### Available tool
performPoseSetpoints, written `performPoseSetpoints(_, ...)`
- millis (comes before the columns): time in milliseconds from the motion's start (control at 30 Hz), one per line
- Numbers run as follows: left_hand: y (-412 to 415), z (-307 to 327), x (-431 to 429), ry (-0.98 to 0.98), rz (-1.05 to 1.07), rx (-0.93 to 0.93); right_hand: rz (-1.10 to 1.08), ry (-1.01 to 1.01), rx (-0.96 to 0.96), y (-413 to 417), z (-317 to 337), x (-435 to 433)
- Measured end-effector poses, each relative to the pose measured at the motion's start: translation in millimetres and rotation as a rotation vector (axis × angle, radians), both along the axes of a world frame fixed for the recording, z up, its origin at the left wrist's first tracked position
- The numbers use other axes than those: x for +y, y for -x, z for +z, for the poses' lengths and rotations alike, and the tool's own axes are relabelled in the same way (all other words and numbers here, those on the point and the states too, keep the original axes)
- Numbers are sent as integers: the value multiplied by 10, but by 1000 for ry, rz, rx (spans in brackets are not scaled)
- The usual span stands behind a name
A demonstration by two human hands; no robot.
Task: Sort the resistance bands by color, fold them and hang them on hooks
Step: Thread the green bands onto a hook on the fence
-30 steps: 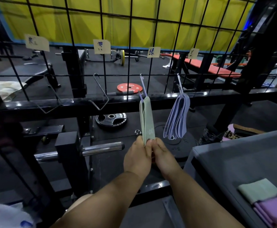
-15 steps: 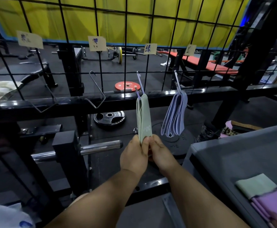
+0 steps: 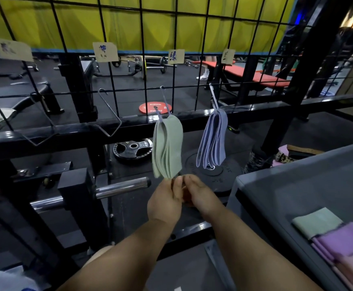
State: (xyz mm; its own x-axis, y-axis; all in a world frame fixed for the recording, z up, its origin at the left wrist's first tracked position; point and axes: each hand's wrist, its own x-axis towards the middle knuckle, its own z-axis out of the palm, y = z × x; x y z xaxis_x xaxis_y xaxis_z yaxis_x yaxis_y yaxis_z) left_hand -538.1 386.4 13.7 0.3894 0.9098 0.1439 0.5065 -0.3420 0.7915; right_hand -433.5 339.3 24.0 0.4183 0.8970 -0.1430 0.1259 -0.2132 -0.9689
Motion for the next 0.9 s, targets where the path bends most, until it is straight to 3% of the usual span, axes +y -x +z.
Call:
performPoseSetpoints(267, -162, -14, -159, -32, -66, 36, -96, 14, -45, -218, 46, -270)
performPoseSetpoints(500, -598, -10, -462, -137, -238, 77, -378, 33, -107, -697, 113, -833)
performPoseSetpoints(600, -910, -23, -676, -112, -379, 101, -463, 168, -252, -1110, 13, -1102)
performPoseSetpoints(700, -1263, -56, -886, -67, -545, 125, -609, 243, -259, -1470, -74, -1407)
performPoseSetpoints(900, -1905, -223, -1197, -107, -806, 342, -707, 495, -530, -1755, -180, -1857)
